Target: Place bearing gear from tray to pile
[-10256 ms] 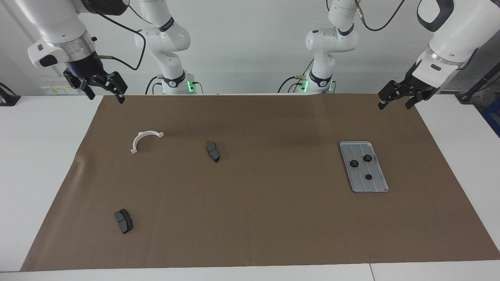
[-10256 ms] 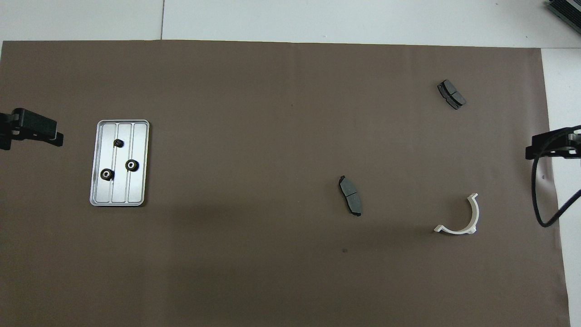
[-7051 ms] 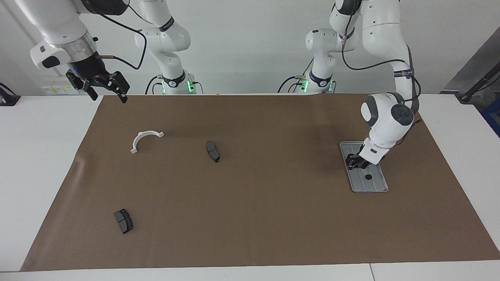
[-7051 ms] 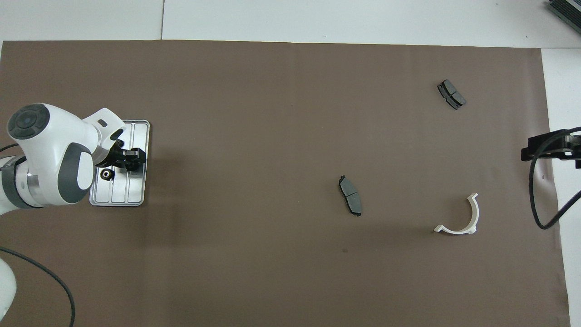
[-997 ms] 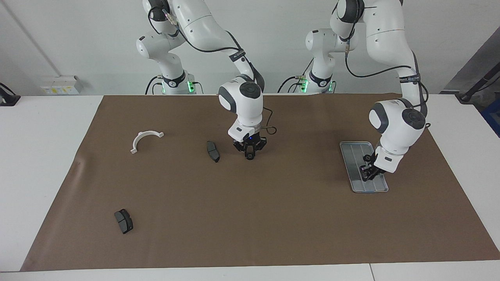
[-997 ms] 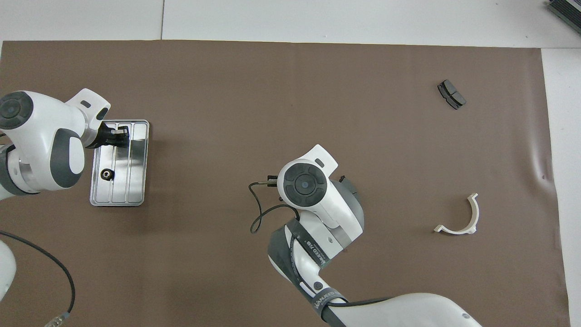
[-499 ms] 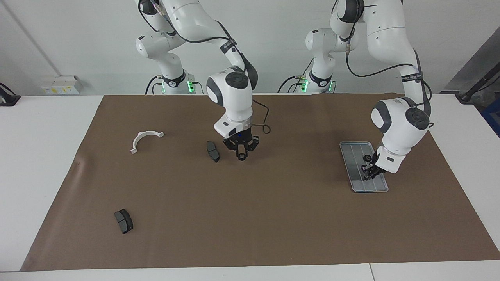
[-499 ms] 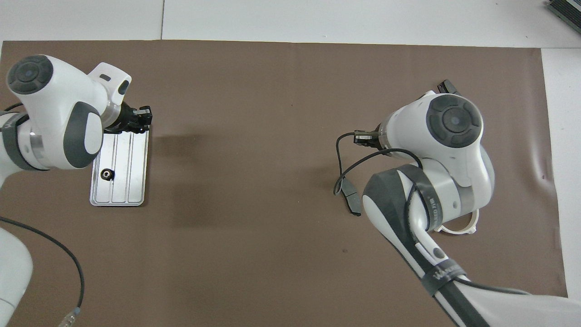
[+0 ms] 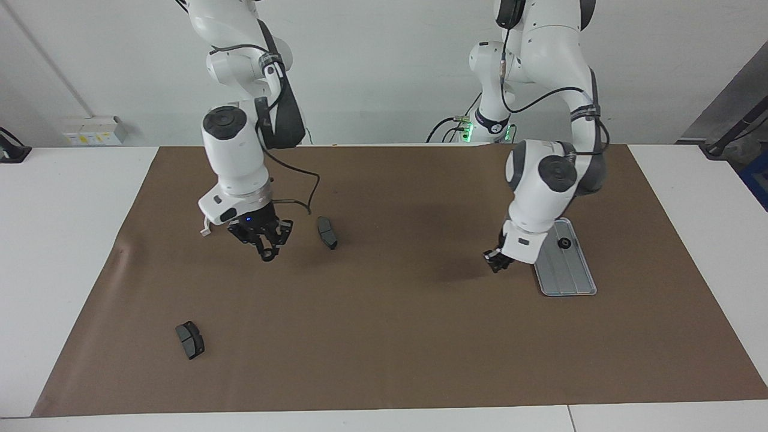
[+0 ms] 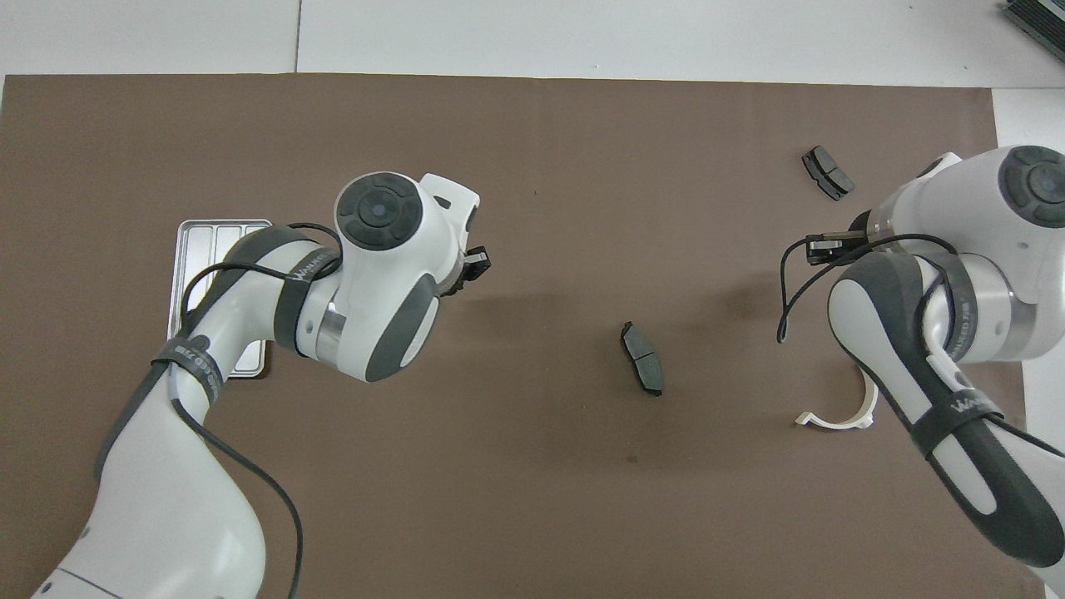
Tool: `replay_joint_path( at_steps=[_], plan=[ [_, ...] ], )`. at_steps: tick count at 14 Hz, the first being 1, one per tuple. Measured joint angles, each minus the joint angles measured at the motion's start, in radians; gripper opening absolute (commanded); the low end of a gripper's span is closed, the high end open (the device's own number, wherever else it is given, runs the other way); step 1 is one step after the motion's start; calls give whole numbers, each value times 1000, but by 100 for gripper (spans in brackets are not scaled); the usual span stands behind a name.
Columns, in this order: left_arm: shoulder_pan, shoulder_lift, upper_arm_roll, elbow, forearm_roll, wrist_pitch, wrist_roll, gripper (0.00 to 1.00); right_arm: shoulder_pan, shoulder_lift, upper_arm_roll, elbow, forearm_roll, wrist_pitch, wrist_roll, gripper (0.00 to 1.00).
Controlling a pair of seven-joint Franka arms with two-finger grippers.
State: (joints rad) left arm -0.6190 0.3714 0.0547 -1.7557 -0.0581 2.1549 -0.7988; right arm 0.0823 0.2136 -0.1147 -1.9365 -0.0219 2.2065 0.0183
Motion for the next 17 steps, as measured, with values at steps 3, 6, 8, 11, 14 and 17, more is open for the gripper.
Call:
replay_joint_path(
  at_steps=[3,6,8,11,14,17],
  plan=[
    [-112,1,-1,-22,0,26,-41,0,-46,33,1,-31,26,65,-48,0],
    [-177,4,-1,-74,0,116,-69,28,-62,73,1,-42,57,124,-71,3],
    [-195,7,-1,-96,0,156,-70,81,-70,100,1,-44,58,150,-75,49],
    [-207,6,-1,-100,0,166,-70,100,-87,126,2,-44,59,168,-99,100],
    [-211,6,4,-97,0,164,-72,100,-85,118,12,-36,60,168,-100,100],
    [-172,-3,51,-52,0,95,-78,100,-30,54,32,-17,63,126,-83,100]
  ],
)
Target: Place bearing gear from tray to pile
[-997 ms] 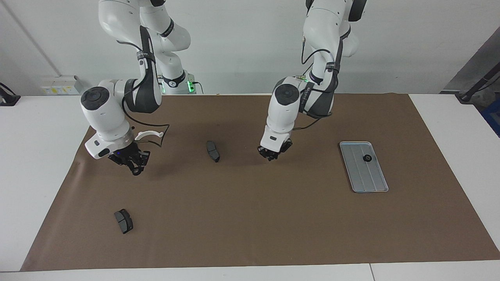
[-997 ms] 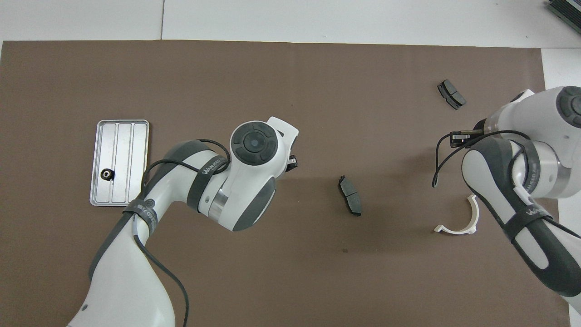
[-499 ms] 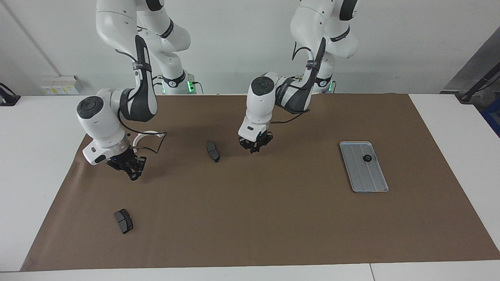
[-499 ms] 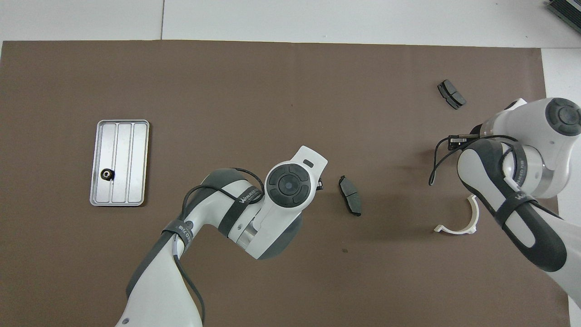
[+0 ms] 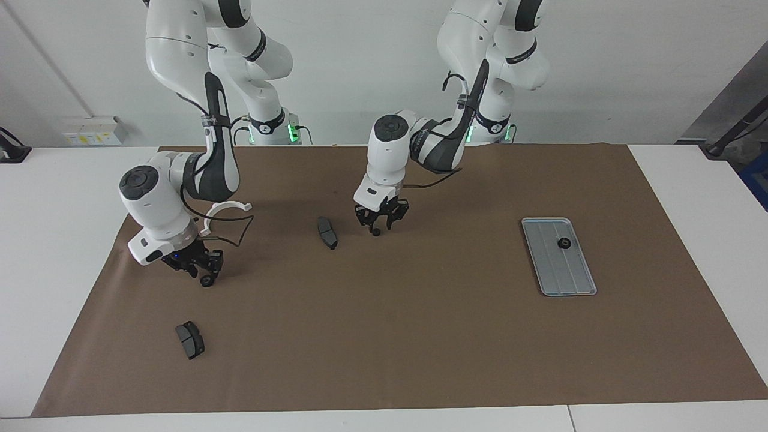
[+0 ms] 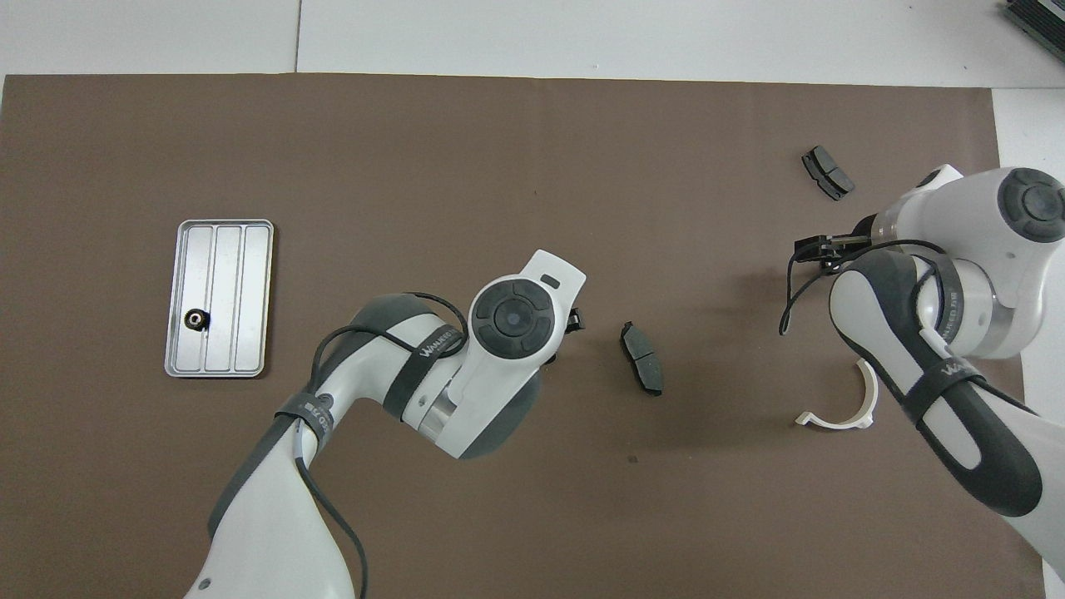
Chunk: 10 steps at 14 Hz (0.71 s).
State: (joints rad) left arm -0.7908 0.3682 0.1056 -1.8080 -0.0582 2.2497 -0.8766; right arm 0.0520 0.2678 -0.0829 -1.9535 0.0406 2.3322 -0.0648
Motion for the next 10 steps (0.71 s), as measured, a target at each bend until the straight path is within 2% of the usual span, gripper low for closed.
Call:
replay_joint_path(
  at_steps=[3,5,10],
  plan=[
    [163,-37,15,54,1,-82,28,100,109,-70,5,30,0,-104,107,100],
    [282,-74,17,58,1,-134,117,100,186,-88,8,53,0,-159,209,100],
    [516,-98,18,40,1,-245,462,100,412,-86,12,61,0,-167,398,100]
  ],
)
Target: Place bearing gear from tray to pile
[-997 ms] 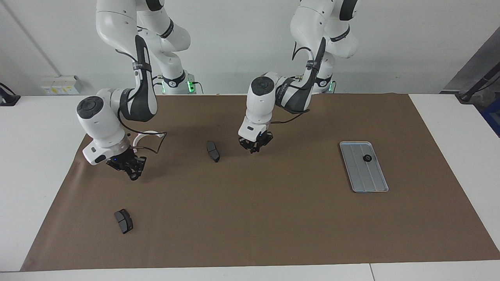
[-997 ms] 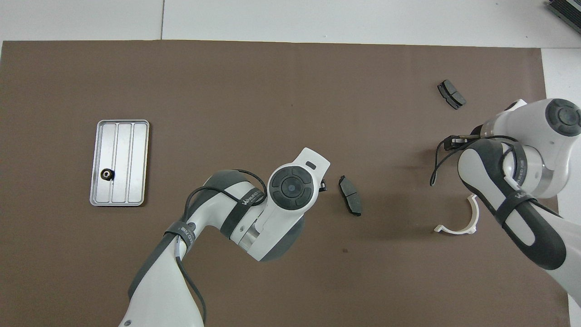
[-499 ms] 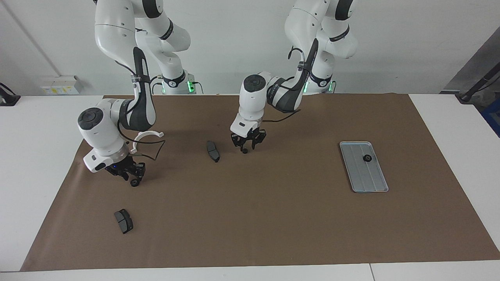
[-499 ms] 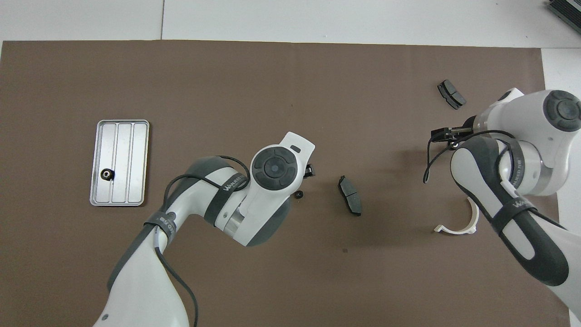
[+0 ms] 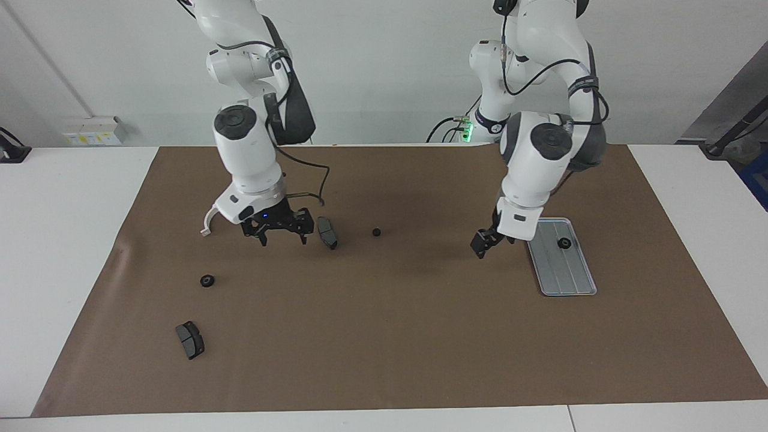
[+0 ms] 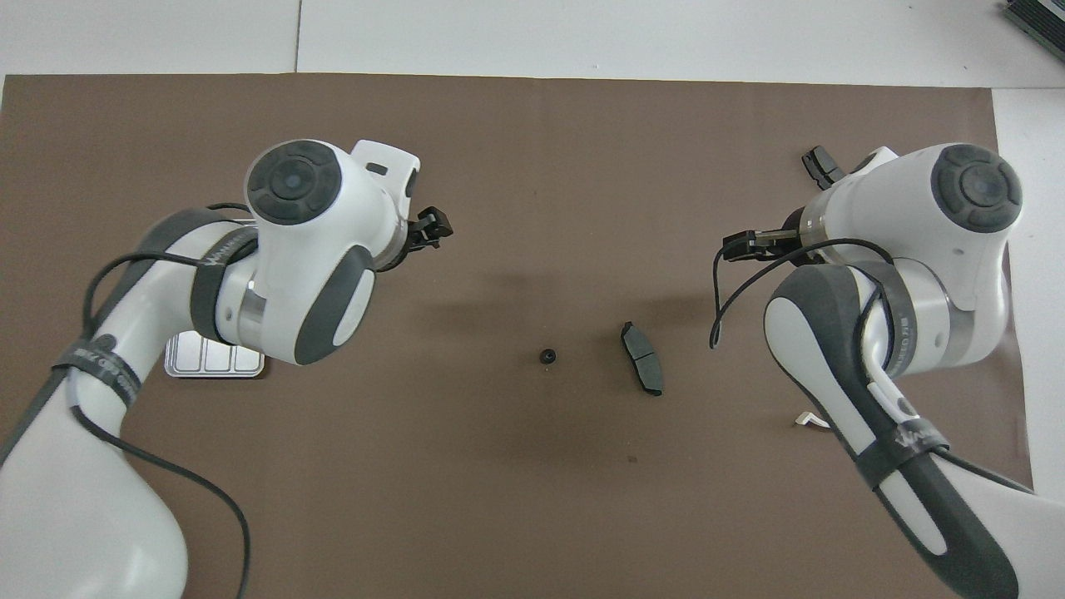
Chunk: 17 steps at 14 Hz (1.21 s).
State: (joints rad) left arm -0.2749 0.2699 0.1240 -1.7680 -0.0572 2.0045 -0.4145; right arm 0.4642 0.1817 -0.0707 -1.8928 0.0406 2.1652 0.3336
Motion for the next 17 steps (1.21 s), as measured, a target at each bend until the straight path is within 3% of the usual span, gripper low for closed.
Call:
replay_joint_path(
  at_steps=[5,11,15,17],
  plan=[
    [201,-29,0,-105,0,19,319,100,182,58,1,-21,0,73,174,100],
    [235,-110,-11,-348,0,206,291,97,237,132,0,-103,-1,221,192,100],
    [235,-128,-11,-440,0,313,241,86,256,174,0,-110,-13,239,192,78],
    [235,-130,-11,-443,0,324,232,79,256,174,-1,-116,-19,240,192,62]
  ],
)
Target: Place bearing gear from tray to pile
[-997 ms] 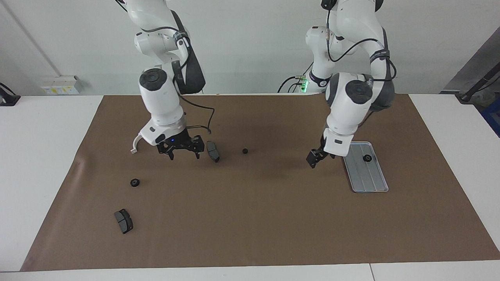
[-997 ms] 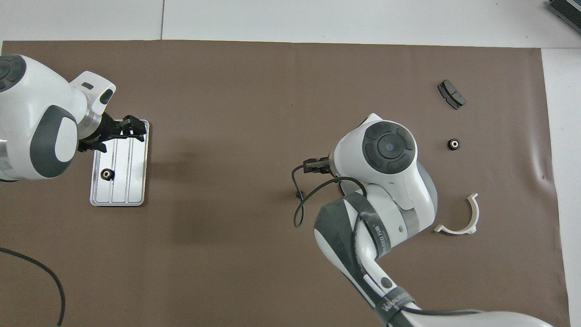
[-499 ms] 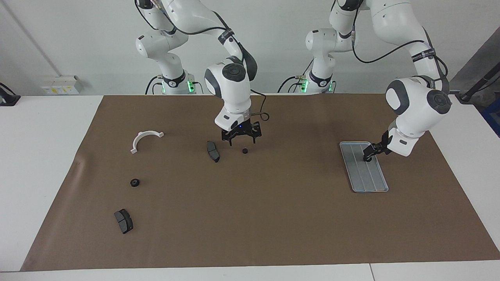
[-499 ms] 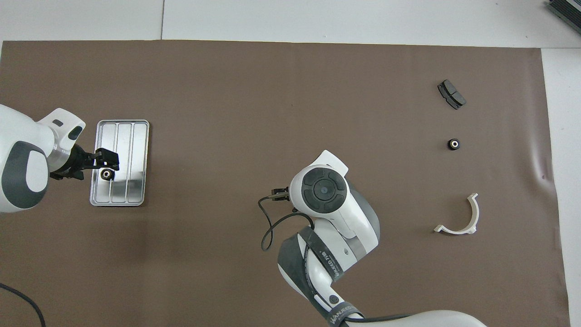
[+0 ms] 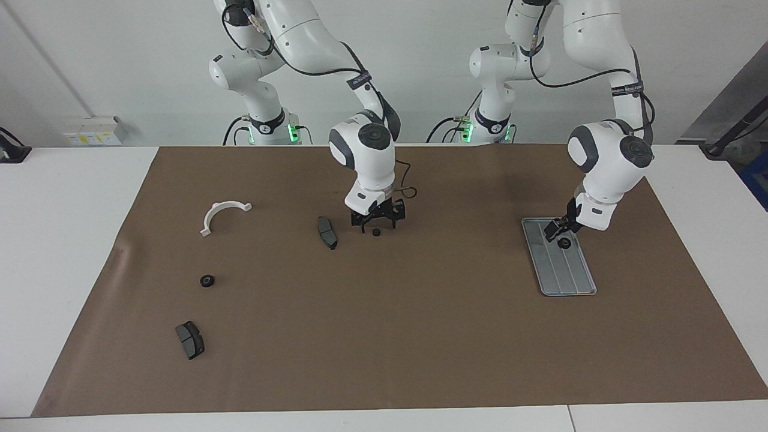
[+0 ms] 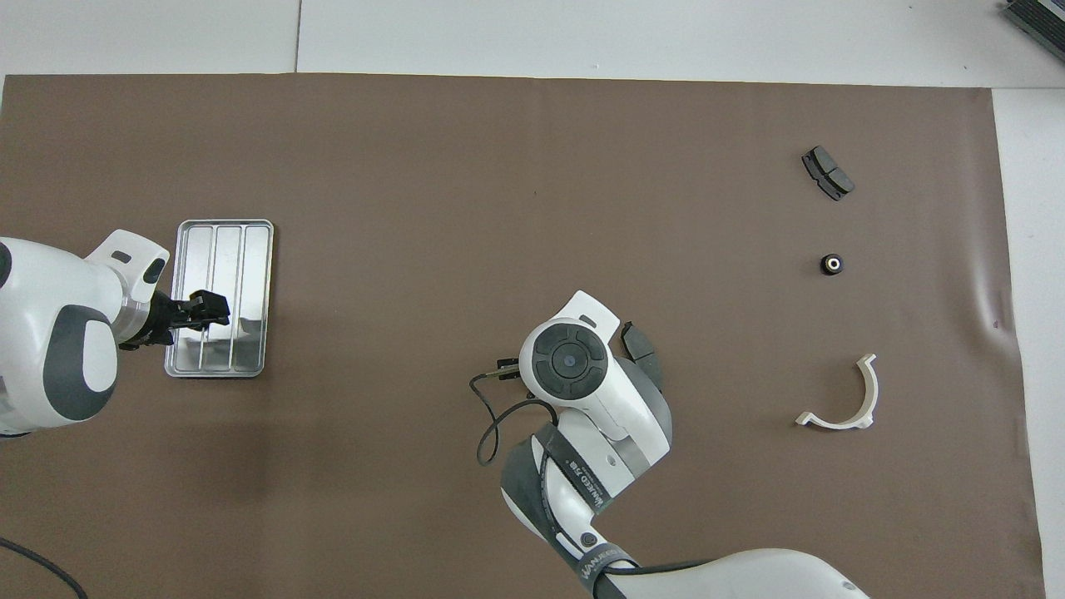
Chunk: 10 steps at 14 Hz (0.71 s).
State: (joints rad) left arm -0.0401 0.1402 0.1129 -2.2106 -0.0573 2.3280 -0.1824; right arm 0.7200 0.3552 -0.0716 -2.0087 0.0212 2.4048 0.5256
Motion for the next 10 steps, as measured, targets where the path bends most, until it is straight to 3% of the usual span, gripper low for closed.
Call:
replay_joint_path(
  at_steps=[3,10],
  plan=[
    [0,0,0,-4,0,22,-15,74,0,-5,-3,-3,-6,0,0,44],
    [4,21,1,-24,0,113,-25,67,0,-7,-4,-12,-7,55,15,44]
  ],
)
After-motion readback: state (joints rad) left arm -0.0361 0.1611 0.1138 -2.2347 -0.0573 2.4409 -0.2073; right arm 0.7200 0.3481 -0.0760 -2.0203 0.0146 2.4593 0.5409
